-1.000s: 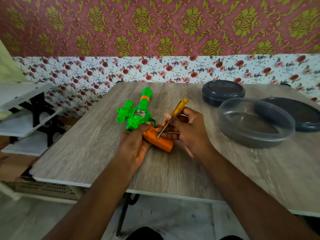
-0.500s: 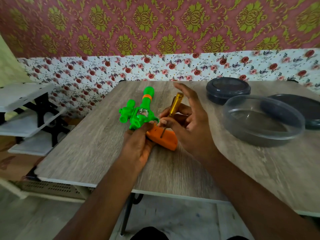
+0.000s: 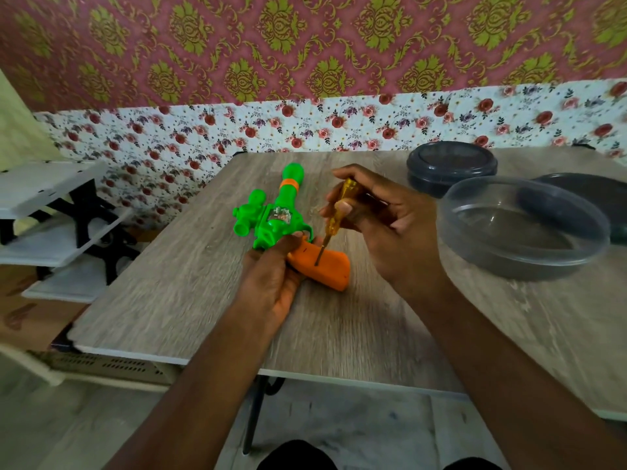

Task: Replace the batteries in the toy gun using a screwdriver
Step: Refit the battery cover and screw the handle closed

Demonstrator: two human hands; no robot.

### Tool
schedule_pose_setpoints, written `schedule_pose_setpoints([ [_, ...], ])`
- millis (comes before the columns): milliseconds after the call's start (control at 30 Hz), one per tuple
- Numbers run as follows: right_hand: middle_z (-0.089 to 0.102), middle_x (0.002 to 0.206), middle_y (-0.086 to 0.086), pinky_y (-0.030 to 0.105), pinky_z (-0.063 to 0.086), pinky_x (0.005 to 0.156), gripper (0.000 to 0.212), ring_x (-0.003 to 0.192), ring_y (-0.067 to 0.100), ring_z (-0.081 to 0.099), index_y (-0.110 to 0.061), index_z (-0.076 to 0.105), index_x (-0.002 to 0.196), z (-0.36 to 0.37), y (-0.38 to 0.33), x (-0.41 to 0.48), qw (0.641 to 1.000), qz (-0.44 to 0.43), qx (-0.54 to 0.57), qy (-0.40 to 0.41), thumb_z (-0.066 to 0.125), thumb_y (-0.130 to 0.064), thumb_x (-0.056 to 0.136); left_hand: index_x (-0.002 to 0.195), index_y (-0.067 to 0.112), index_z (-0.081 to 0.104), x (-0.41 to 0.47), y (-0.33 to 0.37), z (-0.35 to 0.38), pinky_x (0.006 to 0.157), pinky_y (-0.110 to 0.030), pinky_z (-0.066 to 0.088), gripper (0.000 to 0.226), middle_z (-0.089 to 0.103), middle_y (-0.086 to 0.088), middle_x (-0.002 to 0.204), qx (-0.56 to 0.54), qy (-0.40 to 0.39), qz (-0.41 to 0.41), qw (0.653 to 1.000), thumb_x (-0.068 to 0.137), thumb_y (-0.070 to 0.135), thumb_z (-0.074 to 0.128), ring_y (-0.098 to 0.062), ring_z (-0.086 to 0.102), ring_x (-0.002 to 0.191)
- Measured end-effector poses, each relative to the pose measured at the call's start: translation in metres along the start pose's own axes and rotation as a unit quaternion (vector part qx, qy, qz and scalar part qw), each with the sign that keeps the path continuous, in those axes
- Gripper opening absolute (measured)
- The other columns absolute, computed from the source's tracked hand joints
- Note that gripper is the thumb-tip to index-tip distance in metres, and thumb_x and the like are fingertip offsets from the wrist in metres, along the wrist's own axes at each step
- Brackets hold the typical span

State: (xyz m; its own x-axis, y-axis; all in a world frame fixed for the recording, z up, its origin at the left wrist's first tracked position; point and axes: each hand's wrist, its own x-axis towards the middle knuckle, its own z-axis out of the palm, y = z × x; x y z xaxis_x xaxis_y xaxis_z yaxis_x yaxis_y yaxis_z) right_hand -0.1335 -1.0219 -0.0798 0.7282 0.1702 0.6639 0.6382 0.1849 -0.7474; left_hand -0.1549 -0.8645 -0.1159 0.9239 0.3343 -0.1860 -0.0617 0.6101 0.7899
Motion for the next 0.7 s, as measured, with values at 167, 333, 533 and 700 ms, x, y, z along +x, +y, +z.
schedule_pose_setpoints([
  [167, 0.053, 0.086, 0.008, 0.03, 0.059, 0.073, 0.041, 0.078, 0.018, 0.059, -0.002, 0.066, 0.131, 0.003, 0.0009, 0.0027, 0.992, -0.073, -0.098, -0.005, 0.074, -0.002, 0.091, 0.119, -0.002, 0.066, 0.0003, -0.0016, -0.0001, 0.085, -0.054, 0.06, 0.028, 0.075, -0.022, 0.103, 0.017, 0.003, 0.007, 1.0, 0.092, -0.007, 0.063, -0.031, 0.074, 0.093],
  [333, 0.062, 0.104, 0.013, 0.029, 0.056, 0.087, 0.029, 0.097, 0.023, 0.068, 0.009, 0.066, 0.124, 0.0055, 0.0, 0.0042, 0.993, -0.097, -0.048, -0.036, 0.06, 0.01, 0.096, 0.133, -0.004, 0.06, 0.0028, -0.0031, -0.0009, 0.098, -0.064, 0.053, 0.041, 0.069, -0.029, 0.122, 0.008, 0.012, 0.01, 1.0, 0.092, -0.006, 0.063, -0.045, 0.063, 0.122],
  [533, 0.055, 0.089, 0.018, 0.028, 0.056, 0.075, 0.036, 0.084, 0.016, 0.06, 0.005, 0.066, 0.129, -0.0014, 0.001, 0.0079, 0.987, -0.116, -0.11, -0.013, 0.068, 0.006, 0.093, 0.134, -0.004, 0.059, -0.0001, -0.0012, -0.0005, 0.085, -0.054, 0.06, 0.041, 0.072, -0.026, 0.115, 0.0, -0.001, 0.002, 1.0, 0.093, -0.005, 0.061, -0.035, 0.074, 0.094],
  [700, 0.063, 0.106, 0.016, 0.041, 0.057, 0.086, 0.028, 0.098, 0.028, 0.067, 0.01, 0.066, 0.124, -0.0033, 0.0015, 0.0067, 0.992, -0.101, -0.051, -0.056, 0.053, 0.007, 0.1, 0.133, -0.003, 0.061, -0.0012, -0.0013, 0.0, 0.093, -0.058, 0.057, 0.04, 0.07, -0.029, 0.12, 0.002, 0.009, 0.004, 1.0, 0.093, -0.004, 0.062, -0.043, 0.068, 0.114],
])
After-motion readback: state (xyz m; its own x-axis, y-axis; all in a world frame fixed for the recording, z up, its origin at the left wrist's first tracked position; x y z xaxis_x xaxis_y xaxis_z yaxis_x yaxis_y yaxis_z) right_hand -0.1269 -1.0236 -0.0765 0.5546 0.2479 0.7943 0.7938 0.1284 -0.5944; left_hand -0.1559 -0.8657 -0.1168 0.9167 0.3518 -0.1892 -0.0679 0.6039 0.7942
